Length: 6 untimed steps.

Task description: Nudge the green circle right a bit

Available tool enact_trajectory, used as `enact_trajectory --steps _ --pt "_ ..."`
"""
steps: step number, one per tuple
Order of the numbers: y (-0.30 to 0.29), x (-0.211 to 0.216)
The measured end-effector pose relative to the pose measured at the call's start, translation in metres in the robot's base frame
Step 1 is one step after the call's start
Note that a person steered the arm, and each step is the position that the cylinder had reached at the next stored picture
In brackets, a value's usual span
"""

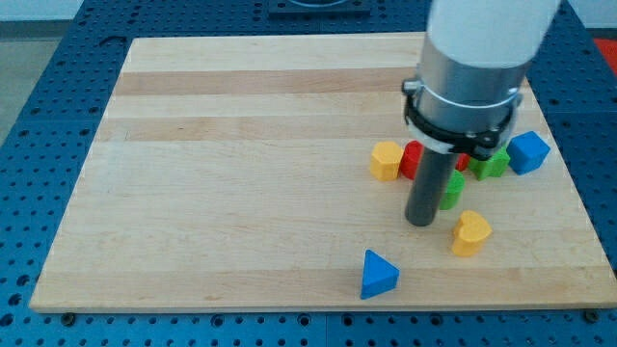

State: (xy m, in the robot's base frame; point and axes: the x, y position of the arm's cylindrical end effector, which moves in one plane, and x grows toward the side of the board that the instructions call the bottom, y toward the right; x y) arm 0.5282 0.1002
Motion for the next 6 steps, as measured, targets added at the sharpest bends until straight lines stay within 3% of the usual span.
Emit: enact_trajectory --steps 6 --pt "0.014 -0.020"
